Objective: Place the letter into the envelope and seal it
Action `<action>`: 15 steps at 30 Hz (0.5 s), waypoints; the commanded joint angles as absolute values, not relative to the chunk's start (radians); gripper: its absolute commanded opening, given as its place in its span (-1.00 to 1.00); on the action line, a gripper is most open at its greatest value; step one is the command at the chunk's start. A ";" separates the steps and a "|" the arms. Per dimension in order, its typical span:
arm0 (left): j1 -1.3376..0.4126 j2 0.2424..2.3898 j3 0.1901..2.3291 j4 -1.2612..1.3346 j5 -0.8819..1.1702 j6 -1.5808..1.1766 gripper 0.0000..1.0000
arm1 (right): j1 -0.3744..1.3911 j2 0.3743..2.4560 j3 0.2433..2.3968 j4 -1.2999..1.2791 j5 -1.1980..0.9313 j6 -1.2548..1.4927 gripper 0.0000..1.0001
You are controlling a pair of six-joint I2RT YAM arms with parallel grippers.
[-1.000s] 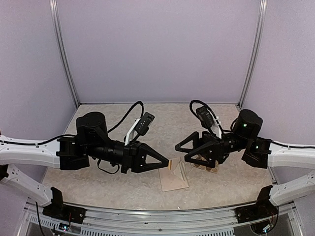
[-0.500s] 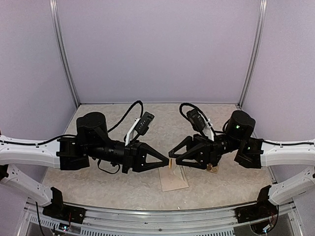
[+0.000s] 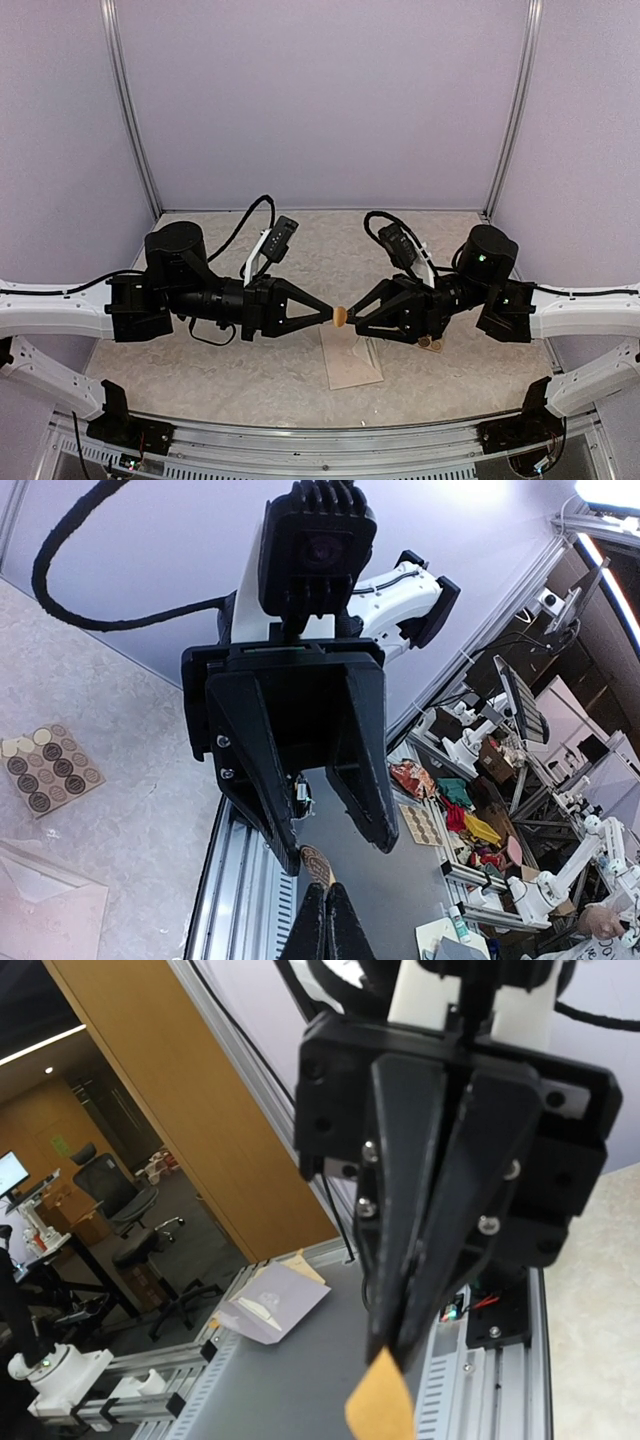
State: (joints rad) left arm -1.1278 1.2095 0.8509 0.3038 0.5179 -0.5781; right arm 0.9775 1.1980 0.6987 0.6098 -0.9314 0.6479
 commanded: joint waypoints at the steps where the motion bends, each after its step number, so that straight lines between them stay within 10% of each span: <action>1: -1.121 1.193 0.839 0.276 0.500 -0.558 -0.97 | 0.989 1.175 0.717 0.608 -0.937 0.645 -0.31; 15: -1.123 1.196 0.847 0.230 0.448 -0.541 -0.98 | 0.989 1.172 0.718 0.576 -0.899 0.636 -0.31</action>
